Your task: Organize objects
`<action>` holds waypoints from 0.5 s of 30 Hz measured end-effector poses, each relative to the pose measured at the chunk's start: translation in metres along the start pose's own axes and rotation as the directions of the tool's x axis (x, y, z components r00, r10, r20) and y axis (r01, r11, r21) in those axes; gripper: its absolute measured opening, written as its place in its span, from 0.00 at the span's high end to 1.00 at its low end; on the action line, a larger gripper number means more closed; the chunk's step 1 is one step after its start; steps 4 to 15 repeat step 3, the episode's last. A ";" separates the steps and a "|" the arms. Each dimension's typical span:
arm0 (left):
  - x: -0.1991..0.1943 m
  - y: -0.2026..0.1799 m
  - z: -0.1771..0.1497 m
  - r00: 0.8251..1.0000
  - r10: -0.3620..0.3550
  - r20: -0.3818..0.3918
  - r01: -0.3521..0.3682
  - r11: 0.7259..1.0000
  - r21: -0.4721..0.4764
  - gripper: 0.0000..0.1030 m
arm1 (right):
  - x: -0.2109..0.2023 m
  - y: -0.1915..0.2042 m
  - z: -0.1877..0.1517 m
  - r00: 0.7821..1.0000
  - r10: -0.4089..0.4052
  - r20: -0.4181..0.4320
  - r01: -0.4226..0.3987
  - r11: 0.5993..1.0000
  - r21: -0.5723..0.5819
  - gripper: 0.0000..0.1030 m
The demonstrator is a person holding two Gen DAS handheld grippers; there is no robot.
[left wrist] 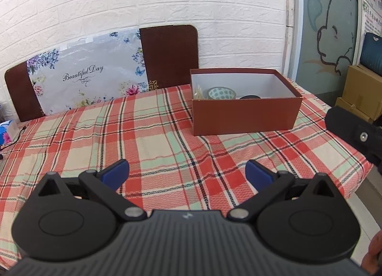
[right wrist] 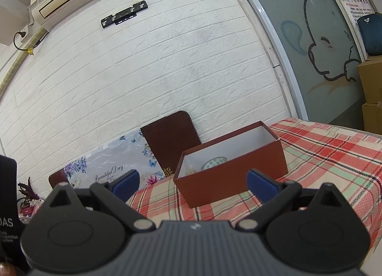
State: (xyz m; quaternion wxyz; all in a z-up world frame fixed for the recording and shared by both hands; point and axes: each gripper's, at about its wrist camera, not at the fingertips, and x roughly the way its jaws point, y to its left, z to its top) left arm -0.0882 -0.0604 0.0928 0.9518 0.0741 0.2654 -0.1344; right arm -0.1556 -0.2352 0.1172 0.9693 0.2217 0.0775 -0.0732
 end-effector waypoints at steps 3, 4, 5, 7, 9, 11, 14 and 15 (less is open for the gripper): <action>-0.001 -0.003 -0.002 1.000 0.001 0.015 -0.001 1.000 0.018 0.00 | 0.000 0.000 0.000 1.000 0.000 0.004 0.000 1.000 -0.004 0.03; -0.001 -0.003 -0.002 1.000 0.001 0.015 -0.001 1.000 0.018 0.00 | 0.000 0.000 0.000 1.000 0.000 0.004 0.000 1.000 -0.004 0.03; -0.001 -0.003 -0.002 1.000 0.001 0.015 -0.001 1.000 0.018 0.00 | 0.000 0.000 0.000 1.000 0.000 0.004 0.000 1.000 -0.004 0.03; -0.001 -0.003 -0.002 1.000 0.001 0.015 -0.001 1.000 0.018 0.00 | 0.000 0.000 0.000 1.000 0.000 0.004 0.000 1.000 -0.004 0.03; -0.001 -0.003 -0.002 1.000 0.001 0.015 -0.001 1.000 0.018 0.00 | 0.000 0.000 0.000 1.000 0.000 0.004 0.000 1.000 -0.004 0.03; -0.001 -0.003 -0.002 1.000 0.001 0.015 -0.001 1.000 0.018 0.00 | 0.000 0.000 0.000 1.000 0.000 0.004 0.000 1.000 -0.004 0.03; -0.001 -0.003 -0.002 1.000 0.001 0.015 -0.001 1.000 0.018 0.00 | 0.000 0.000 0.000 1.000 0.000 0.004 0.000 1.000 -0.004 0.03; -0.001 -0.003 -0.002 1.000 0.001 0.015 -0.001 1.000 0.018 0.00 | 0.000 0.000 0.000 1.000 0.000 0.004 0.000 1.000 -0.004 0.03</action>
